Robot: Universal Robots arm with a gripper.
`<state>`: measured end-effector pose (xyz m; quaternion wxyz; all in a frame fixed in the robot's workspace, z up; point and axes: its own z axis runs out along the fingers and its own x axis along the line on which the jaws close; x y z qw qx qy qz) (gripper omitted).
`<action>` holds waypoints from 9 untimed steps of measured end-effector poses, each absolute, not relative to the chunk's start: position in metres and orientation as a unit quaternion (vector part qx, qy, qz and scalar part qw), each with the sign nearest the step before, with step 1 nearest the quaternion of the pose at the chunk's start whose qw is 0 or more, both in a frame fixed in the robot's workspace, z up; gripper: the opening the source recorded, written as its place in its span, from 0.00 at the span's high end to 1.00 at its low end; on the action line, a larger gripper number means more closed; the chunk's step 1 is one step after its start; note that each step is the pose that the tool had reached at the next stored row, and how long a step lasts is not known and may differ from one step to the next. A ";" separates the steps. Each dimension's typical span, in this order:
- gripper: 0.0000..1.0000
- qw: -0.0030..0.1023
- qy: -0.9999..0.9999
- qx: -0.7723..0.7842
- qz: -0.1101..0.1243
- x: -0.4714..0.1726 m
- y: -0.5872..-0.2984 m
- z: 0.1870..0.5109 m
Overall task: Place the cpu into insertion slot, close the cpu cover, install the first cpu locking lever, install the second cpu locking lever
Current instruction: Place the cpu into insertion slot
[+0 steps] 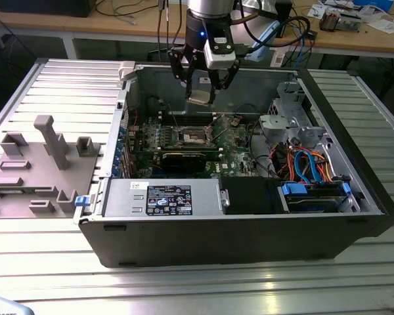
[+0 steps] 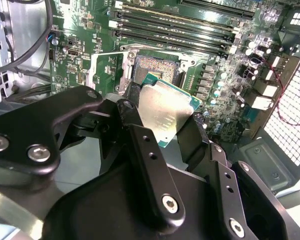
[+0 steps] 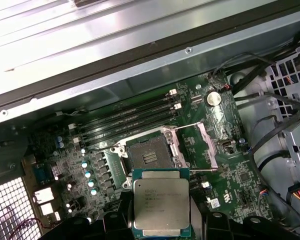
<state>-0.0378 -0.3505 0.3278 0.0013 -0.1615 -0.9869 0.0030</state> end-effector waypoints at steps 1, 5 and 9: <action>0.45 0.001 -0.987 -0.162 0.003 -0.038 -0.350 0.328; 0.45 0.001 -0.986 -0.165 0.003 -0.038 -0.350 0.328; 0.45 0.001 -0.986 -0.168 0.003 -0.038 -0.350 0.328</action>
